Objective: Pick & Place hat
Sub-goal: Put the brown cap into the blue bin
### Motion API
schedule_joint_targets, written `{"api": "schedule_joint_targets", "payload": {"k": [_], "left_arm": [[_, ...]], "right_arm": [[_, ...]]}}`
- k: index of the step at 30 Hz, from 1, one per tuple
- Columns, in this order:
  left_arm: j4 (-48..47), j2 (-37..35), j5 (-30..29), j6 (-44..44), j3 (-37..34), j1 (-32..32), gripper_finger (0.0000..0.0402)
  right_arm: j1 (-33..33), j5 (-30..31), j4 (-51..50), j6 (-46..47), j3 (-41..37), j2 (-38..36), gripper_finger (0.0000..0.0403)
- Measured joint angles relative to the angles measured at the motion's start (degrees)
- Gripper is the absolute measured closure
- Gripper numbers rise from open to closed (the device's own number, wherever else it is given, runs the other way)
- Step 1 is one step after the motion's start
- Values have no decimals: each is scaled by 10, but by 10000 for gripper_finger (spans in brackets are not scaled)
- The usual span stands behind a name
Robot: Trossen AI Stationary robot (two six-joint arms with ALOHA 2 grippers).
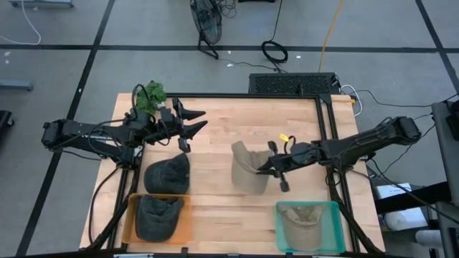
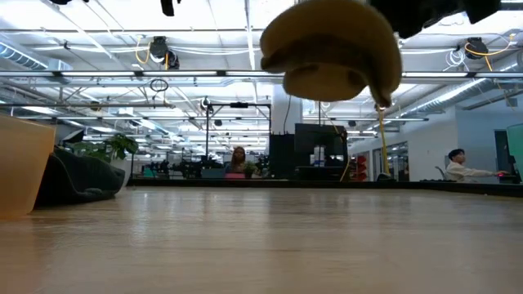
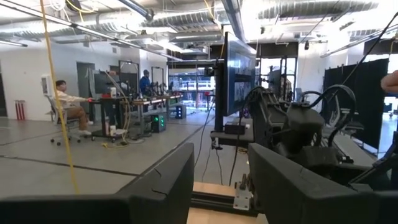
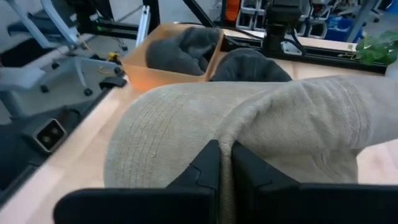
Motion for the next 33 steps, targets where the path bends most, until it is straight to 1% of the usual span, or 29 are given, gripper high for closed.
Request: {"api": "schedule_joint_targets", "payload": {"k": [9,14,17,20,29,31,33], "left_arm": [[12,0,-1,2,0,0,238],[14,0,-5,20,0,0,238],[20,0,-5,30,0,3,238],[26,0,-5,32,0,7,238],[23,0,-5,27,0,13,238],[23,0,-5,23,0,13,238],[23,0,-5,20,0,13,238]], "right_arm": [[36,0,-62,56,0,-49,395],[70,-3,-74,62,0,-52,394],[95,-9,-83,88,0,-52,394],[118,-60,-94,137,0,-52,394],[186,-242,-89,368,0,-52,394],[197,-272,-89,403,0,-52,394],[210,-286,-89,435,0,-52,394]]}}
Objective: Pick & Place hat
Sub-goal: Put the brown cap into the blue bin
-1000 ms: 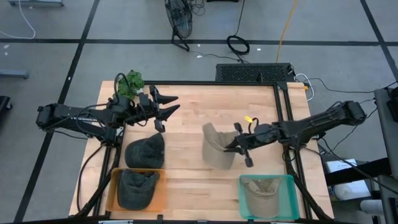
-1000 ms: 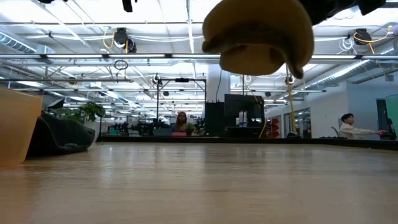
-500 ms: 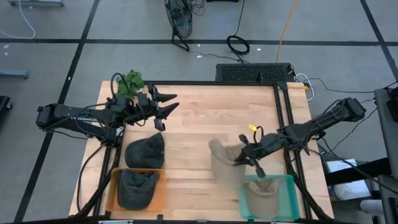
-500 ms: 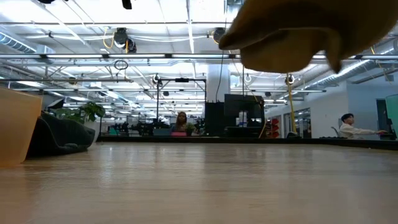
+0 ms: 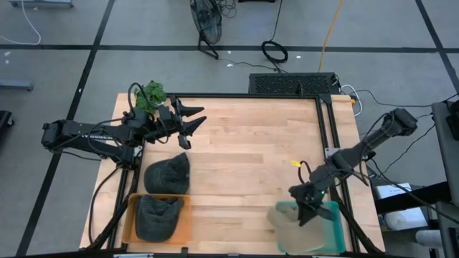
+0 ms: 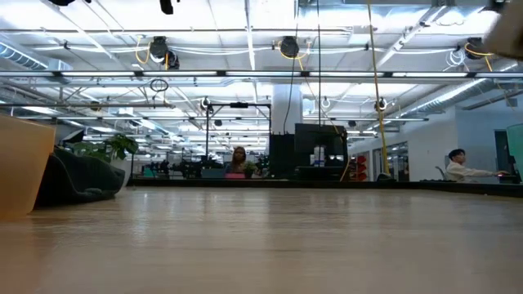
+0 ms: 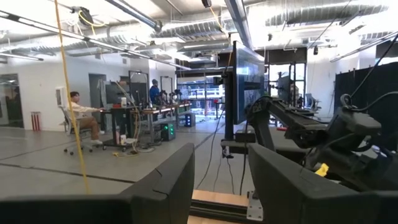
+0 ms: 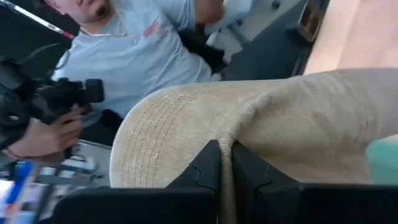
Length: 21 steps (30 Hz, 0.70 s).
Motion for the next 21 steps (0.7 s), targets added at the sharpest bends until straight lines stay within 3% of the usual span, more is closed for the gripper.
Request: {"api": "schedule_joint_targets", "payload": {"k": [7,13,21], "left_arm": [[-7,0,0,-1,0,0,238],[-6,0,0,1,0,0,238],[-6,0,0,1,0,0,238]], "right_arm": [[43,1,-5,103,0,0,394],[76,59,-51,192,0,0,401],[107,105,-77,165,0,0,402]]}}
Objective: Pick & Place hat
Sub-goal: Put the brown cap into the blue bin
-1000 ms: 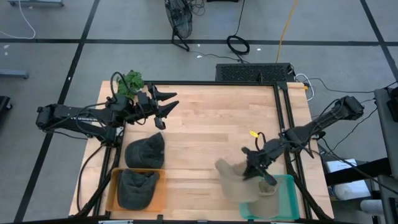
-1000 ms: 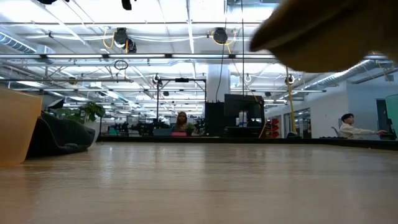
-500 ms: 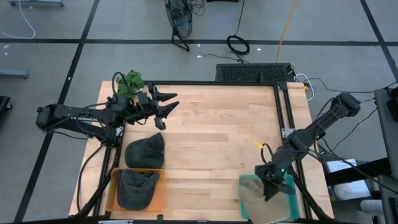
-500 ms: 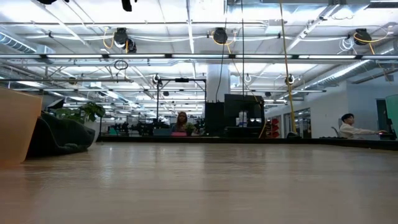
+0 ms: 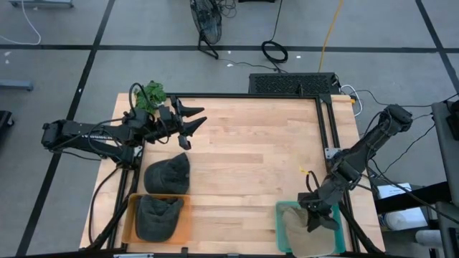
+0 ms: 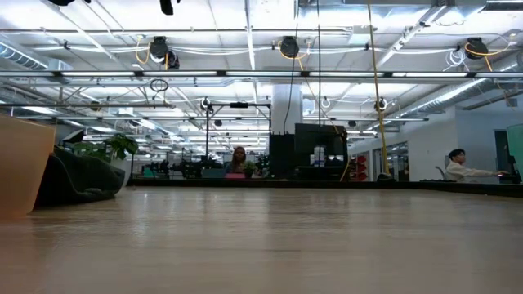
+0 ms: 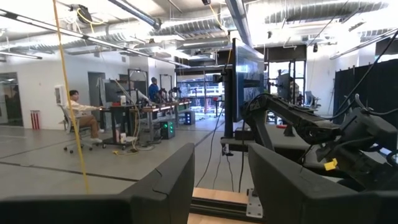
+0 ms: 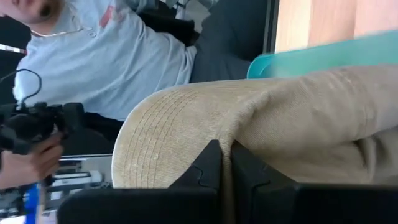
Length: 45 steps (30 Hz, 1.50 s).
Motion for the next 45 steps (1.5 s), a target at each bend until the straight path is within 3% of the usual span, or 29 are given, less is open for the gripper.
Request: {"api": "schedule_joint_targets", "payload": {"k": [9,16,20,30,45], "left_arm": [[0,0,0,2,0,0,238],[0,0,0,1,0,0,238],[-3,0,0,0,0,0,238],[-3,0,0,0,0,0,238],[-4,0,0,0,0,0,238]], "right_arm": [[1,5,4,-19,0,-45,402],[2,79,-39,-67,0,-84,402],[11,78,-85,-48,0,-69,402],[26,73,-92,-47,0,0,394],[26,72,-90,-30,0,8,347]]}}
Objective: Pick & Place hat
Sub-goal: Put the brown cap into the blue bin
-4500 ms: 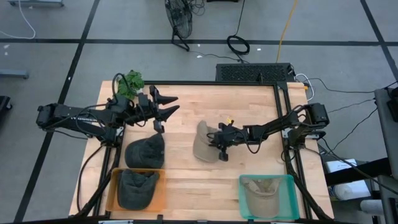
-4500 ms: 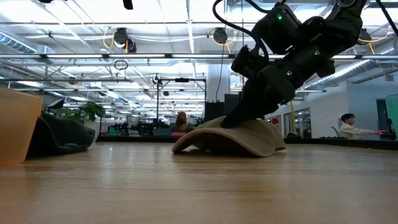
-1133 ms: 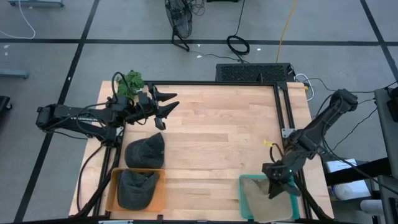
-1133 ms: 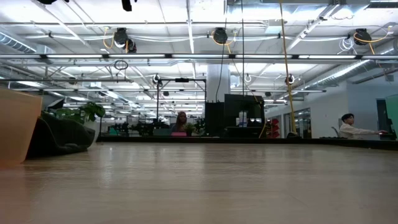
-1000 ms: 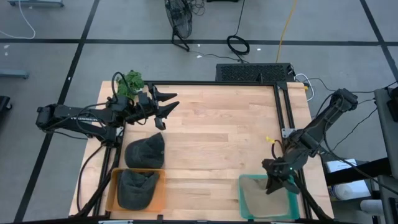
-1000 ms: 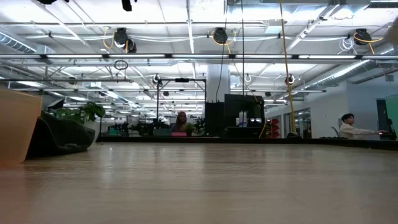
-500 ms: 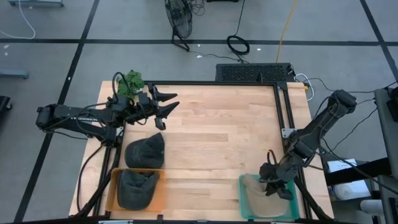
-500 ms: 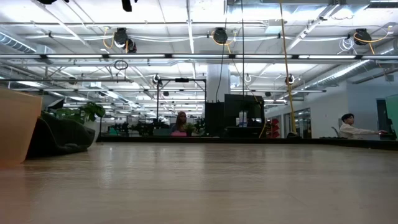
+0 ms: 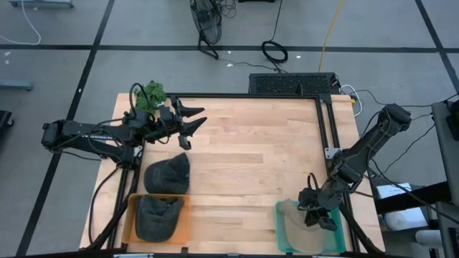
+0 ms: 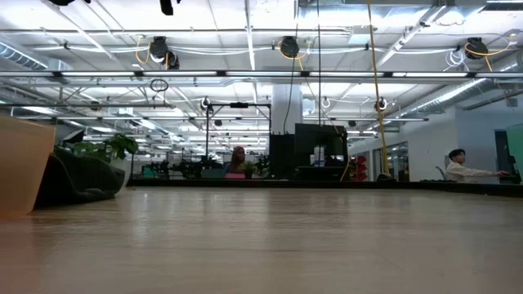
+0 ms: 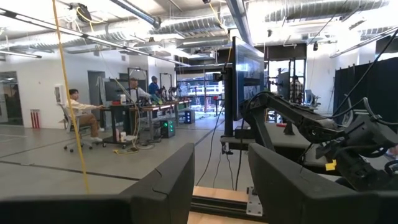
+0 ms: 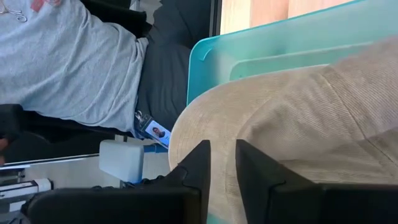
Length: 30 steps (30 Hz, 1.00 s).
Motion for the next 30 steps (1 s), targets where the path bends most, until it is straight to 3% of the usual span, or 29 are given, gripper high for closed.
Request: {"api": "schedule_joint_targets", "payload": {"k": [14,19,25,30], "left_arm": [[0,0,0,0,0,0,238],[-1,0,0,0,0,0,238],[-1,0,0,0,0,0,238],[-1,0,0,0,0,0,238]], "right_arm": [[0,3,-26,17,0,0,309],[0,1,-56,81,-1,0,315],[1,-15,20,100,-1,0,316],[1,17,92,35,-1,0,316]]}}
